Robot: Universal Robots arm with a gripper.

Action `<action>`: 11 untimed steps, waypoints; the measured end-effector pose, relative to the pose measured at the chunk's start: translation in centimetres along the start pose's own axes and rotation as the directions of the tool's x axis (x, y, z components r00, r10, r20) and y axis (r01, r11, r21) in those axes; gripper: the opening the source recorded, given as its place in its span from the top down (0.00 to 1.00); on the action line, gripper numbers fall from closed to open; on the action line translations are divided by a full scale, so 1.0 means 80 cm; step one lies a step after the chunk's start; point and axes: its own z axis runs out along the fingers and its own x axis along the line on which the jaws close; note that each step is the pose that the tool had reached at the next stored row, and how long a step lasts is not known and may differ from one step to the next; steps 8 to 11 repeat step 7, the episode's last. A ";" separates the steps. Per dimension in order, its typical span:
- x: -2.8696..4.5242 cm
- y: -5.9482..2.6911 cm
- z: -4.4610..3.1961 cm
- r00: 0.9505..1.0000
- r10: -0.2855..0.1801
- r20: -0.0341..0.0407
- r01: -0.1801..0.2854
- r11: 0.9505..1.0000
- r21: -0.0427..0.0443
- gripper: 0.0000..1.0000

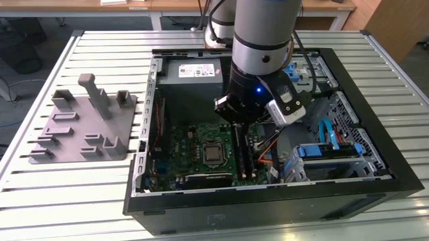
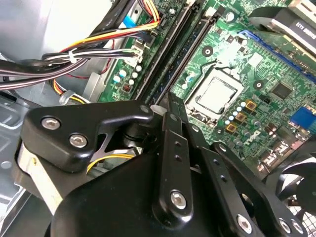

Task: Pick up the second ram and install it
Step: 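Press down the second ram until it locks into place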

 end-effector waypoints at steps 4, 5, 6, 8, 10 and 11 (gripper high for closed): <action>0.0000 0.000 -0.0003 1.000 0.000 0.000 0.000 1.000 0.000 0.90; 0.0000 0.000 -0.0003 1.000 0.000 0.000 0.000 1.000 0.000 0.90; 0.0000 0.000 -0.0004 1.000 0.000 0.000 0.000 1.000 0.000 0.90; 0.0000 0.000 -0.0004 1.000 0.000 0.000 0.000 1.000 0.000 0.90; 0.0000 0.000 -0.0004 1.000 0.000 0.000 0.000 1.000 0.000 0.90; 0.0000 0.000 -0.0004 1.000 0.000 0.000 0.000 1.000 0.000 0.90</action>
